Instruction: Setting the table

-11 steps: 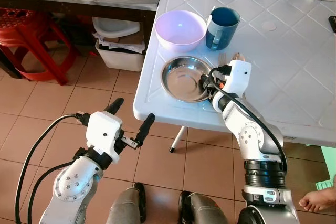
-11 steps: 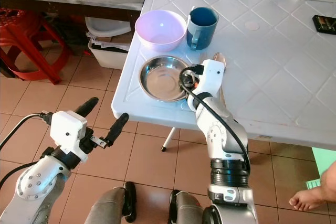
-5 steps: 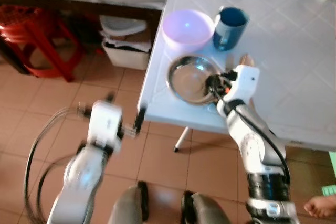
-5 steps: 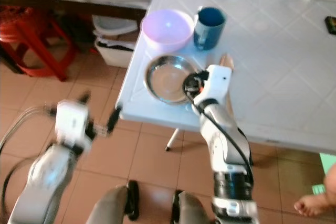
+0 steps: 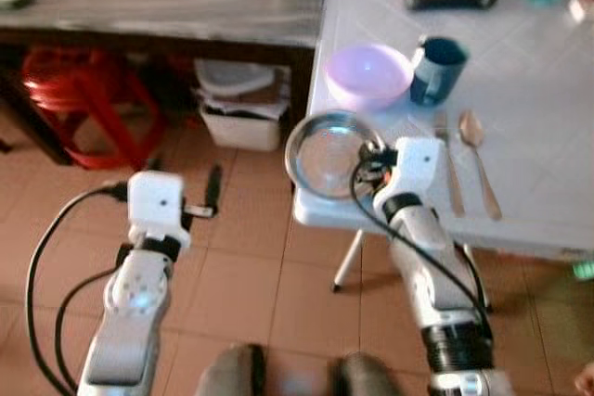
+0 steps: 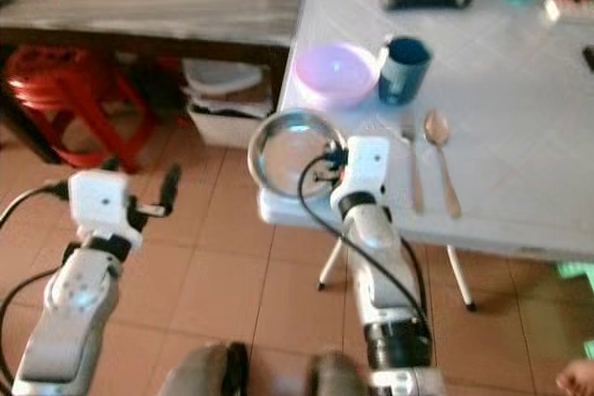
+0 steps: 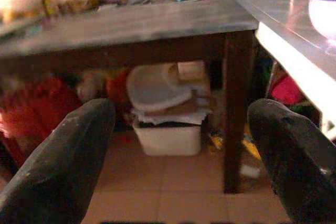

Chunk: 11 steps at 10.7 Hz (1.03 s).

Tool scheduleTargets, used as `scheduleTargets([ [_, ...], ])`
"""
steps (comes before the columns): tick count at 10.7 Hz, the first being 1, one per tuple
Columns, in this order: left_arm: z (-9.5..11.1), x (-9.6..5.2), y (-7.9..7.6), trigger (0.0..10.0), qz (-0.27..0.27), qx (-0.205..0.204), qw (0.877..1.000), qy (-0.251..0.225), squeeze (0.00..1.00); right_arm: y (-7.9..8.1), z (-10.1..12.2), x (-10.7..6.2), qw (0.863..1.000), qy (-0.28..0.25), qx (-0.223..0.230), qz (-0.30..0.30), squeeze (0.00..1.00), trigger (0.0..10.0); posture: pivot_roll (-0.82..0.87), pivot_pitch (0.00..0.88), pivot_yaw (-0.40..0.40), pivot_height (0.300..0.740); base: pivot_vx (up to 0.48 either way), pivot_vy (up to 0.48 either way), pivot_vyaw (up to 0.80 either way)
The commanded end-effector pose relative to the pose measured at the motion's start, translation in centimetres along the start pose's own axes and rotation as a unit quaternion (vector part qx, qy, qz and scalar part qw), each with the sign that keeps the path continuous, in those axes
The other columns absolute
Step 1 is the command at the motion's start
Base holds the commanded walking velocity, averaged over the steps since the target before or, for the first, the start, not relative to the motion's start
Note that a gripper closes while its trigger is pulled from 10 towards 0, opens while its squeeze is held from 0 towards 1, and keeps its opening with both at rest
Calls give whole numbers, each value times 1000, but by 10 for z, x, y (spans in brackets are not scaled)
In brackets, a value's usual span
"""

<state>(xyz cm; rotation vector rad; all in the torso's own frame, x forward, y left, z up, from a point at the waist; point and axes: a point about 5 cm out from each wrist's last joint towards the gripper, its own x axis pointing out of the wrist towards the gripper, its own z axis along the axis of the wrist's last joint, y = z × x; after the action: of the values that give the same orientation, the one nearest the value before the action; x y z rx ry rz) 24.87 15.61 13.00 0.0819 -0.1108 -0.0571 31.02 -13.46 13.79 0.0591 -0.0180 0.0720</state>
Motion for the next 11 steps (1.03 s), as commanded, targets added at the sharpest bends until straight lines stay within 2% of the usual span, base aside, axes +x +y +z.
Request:
scheduleTargets([
  [1,-3,-4,2,10000,14,3,1000,5,0,-8,9,-1,1000,-24,-7,-17,0,10000,59,83,-9,740,0,480,0],
  [2,-7,-9,-1,10000,20,-1,1000,11,0,-14,11,-4,999,-35,-25,-8,0,10000,25,83,12,740,0,480,0],
  [4,-14,-4,-5,10000,2,-10,1000,25,0,-26,22,0,997,-54,-27,-52,0,10000,12,90,20,740,0,480,0],
  [5,3,3,-5,10000,-8,-5,1000,1,0,-22,34,2,996,-70,-15,-56,0,10000,25,102,34,740,0,480,0],
  [7,-6,3,-4,10000,-1,-2,1000,11,0,-19,28,2,996,-74,-31,-45,0,10000,39,107,25,740,0,480,0],
  [8,3,1,-9,10000,-12,2,1000,-9,0,-19,34,6,995,-78,-42,-39,0,10000,38,111,10,740,0,476,0],
  [9,2,1,-10,10000,-13,2,1000,-8,0,-19,35,7,996,-78,-39,-35,0,10000,35,111,7,740,0,472,0],
  [10,2,2,-11,10000,-12,17,1000,-17,0,-27,32,12,995,-60,-24,-70,0,10000,29,105,7,740,304,371,0],
  [11,2,3,-13,10000,-16,13,1000,-14,0,-23,33,12,996,-62,-35,-55,0,10000,25,119,5,740,480,0,0],
])
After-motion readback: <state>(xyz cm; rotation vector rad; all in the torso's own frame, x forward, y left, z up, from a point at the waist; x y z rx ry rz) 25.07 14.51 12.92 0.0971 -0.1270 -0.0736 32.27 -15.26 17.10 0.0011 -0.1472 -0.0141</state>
